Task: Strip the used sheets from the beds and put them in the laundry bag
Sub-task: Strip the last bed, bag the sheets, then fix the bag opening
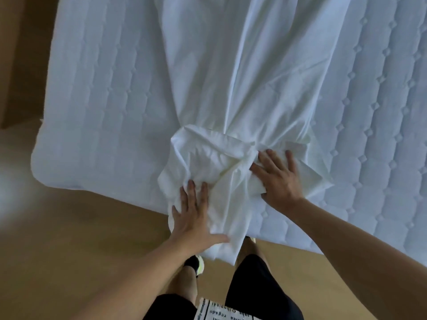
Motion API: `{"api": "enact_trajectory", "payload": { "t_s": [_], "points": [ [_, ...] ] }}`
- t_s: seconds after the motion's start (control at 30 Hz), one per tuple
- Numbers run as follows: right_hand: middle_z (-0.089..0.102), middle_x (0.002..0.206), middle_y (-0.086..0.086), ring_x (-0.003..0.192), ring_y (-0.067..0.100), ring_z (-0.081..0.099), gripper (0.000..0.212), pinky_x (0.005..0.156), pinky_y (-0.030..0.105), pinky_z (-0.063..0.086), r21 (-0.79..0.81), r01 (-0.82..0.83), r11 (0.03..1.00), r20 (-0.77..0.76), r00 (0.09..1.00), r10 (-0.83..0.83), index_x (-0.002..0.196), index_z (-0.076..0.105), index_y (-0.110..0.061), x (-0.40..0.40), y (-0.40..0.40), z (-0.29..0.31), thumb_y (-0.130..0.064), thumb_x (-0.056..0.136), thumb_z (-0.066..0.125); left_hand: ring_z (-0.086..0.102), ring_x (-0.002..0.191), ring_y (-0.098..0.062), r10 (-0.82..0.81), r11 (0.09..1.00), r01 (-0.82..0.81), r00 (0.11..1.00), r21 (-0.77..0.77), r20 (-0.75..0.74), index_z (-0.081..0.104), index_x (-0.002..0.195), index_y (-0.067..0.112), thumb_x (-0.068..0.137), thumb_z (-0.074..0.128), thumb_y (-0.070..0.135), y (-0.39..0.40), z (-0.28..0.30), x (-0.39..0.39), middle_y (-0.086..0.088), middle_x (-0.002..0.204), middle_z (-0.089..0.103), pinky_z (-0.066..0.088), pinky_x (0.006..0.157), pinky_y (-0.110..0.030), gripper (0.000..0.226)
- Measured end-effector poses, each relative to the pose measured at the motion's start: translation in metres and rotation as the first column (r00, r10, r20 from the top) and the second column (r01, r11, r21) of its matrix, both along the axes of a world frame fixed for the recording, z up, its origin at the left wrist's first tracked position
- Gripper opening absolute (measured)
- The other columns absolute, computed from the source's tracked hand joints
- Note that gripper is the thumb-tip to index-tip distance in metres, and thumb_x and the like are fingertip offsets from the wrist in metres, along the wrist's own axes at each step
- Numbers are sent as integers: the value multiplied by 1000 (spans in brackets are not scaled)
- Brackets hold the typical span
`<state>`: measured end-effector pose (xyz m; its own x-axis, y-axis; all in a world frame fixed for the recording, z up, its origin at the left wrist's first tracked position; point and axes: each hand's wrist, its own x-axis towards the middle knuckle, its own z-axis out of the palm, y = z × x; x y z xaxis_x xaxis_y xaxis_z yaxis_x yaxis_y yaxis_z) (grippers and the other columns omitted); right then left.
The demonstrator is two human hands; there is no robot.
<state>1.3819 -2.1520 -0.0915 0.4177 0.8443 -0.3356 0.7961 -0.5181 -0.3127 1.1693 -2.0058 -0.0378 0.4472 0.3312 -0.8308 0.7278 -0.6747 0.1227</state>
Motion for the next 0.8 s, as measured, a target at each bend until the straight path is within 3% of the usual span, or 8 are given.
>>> {"api": "enact_trajectory", "payload": {
  "t_s": [0.07, 0.13, 0.23, 0.37, 0.43, 0.57, 0.67, 0.8],
  "points": [
    [68, 131, 11, 127, 39, 61, 87, 113, 69, 33, 68, 51, 996, -1, 999, -51, 122, 74, -19, -2, 3, 1, -9, 38, 95, -12, 157, -35, 78, 996, -82, 990, 27, 118, -23, 156, 32, 79, 75, 56, -6, -8, 1, -5, 166, -27, 28, 120, -62, 127],
    [75, 113, 10, 113, 36, 69, 74, 114, 61, 36, 73, 103, 992, -30, 994, -101, 115, 77, -14, -7, 5, 9, -2, 43, 88, 19, 155, -31, 156, 987, -158, 946, -17, 284, 18, 158, 28, 86, 72, 30, 5, -3, 1, -5, 169, 12, 38, 116, -46, 90],
    [76, 115, 9, 118, 29, 67, 64, 124, 43, 25, -82, 156, 984, -63, 985, -161, 125, 73, -16, -20, 8, 41, -4, 63, 79, 56, 126, -25, 221, 972, -186, 929, -142, 295, 55, 142, 26, 89, 63, 10, 42, 28, 3, 0, 139, 60, 44, 98, -27, 56],
    [73, 128, 3, 127, 23, 61, 54, 119, 32, 33, -255, 175, 951, -44, 980, -192, 136, 67, -28, -37, 11, 109, -16, 83, 64, 59, 115, -23, 178, 919, -138, 981, -369, 77, 61, 138, 28, 88, 63, 7, 82, 87, 18, 1, 126, 62, 47, 91, -29, 55],
    [74, 123, 6, 122, 31, 63, 42, 102, 33, 46, -330, 249, 911, -76, 954, -289, 128, 71, -28, -47, 9, 147, -20, 88, 61, 61, 113, -21, 55, 889, -62, 998, -453, -28, 65, 129, 28, 84, 69, 9, 95, 110, 25, 4, 120, 65, 51, 95, -33, 49],
    [75, 109, 9, 104, 30, 66, 20, 78, 32, 44, -488, 240, 839, -176, 915, -364, 101, 74, -18, -80, 8, 198, -21, 91, 57, 68, 109, -20, -257, 808, 111, 950, -578, -176, 74, 107, 34, 68, 71, 6, 120, 140, 24, 6, 115, 72, 57, 99, -43, 49],
    [69, 101, 7, 96, 25, 63, 24, 76, 32, 49, -590, 241, 771, -364, 772, -521, 103, 70, -9, -103, 12, 215, -28, 90, 67, 67, 113, -27, -502, 730, 290, 842, -619, -198, 73, 115, 22, 77, 68, -6, 132, 153, 28, -1, 119, 72, 56, 100, -46, 47],
    [62, 78, -1, 75, 19, 58, 26, 66, 29, 46, -636, 239, 734, -513, 580, -633, 81, 68, -14, -84, 16, 216, -36, 68, 74, 67, 110, -29, -605, 731, 490, 787, -474, -120, 71, 115, 24, 71, 71, 10, 144, 150, 56, -2, 117, 70, 58, 95, -46, 46]
  ]
}}
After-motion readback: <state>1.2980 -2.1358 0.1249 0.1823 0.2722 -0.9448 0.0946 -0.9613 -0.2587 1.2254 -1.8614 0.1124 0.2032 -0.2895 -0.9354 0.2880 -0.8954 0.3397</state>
